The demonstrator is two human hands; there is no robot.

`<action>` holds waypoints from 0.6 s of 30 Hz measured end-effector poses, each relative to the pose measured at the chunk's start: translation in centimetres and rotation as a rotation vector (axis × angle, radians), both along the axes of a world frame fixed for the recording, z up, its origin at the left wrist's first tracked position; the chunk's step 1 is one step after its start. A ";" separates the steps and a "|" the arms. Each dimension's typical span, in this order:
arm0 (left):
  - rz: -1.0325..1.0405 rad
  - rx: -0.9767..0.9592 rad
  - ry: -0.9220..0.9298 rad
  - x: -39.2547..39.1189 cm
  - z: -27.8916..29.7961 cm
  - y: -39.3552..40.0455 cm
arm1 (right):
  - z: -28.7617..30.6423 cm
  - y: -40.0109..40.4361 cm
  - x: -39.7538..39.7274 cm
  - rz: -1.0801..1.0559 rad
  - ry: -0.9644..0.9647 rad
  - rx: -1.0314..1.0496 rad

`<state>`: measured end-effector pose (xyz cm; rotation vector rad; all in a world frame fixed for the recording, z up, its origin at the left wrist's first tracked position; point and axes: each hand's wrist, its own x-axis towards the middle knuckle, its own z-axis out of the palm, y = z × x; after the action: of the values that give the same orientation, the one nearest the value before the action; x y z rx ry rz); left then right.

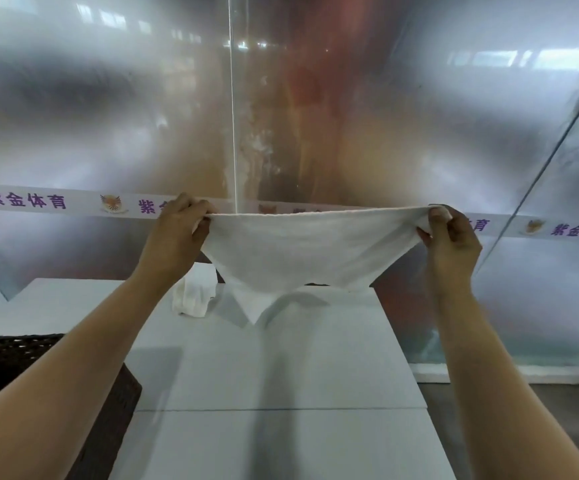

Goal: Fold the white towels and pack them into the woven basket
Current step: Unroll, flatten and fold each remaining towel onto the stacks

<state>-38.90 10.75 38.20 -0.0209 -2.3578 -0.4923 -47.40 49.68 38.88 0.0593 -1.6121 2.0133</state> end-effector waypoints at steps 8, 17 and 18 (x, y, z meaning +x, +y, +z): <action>-0.015 0.126 -0.191 10.2 -11.6 1.6 | -12.5 1.0 9.3 -0.035 -0.270 -0.059; -0.003 0.149 -0.525 23.2 -23.8 1.8 | -23.1 1.8 20.9 -0.120 -0.582 -0.021; -0.026 0.217 -0.567 24.2 -24.3 2.0 | -23.8 2.0 21.9 -0.132 -0.600 -0.004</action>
<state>-14.65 12.74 13.95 0.2152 -2.8372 -0.8550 -25.45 51.66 15.12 -0.6944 -1.8941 2.0400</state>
